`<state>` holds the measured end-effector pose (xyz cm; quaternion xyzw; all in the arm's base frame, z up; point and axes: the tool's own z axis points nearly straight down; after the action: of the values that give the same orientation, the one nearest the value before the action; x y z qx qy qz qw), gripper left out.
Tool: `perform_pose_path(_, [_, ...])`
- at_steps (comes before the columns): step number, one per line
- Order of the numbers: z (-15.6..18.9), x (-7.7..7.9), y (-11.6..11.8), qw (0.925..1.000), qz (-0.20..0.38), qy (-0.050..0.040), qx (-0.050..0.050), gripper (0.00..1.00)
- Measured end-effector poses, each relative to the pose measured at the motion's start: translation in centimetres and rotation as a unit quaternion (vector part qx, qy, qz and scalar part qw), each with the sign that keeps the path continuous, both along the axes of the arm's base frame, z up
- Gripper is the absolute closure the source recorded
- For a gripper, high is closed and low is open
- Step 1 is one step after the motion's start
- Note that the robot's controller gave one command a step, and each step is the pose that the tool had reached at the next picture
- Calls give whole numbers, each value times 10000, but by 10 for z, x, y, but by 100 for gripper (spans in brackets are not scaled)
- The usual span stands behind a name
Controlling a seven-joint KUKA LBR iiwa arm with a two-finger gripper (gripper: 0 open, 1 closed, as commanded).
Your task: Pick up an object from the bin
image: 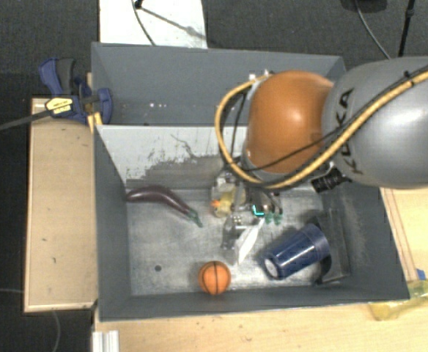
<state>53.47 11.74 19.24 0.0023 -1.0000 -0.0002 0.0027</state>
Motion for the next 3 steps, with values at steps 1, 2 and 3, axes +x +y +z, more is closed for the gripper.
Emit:
perform_pose_path(1, [4,2,-1,10000,-20,-42,5,0])
perform_pose_path(2, [-39,25,59,9997,-249,-78,13,0])
perform_pose_path(3, [-65,30,103,9999,-131,-37,14,0])
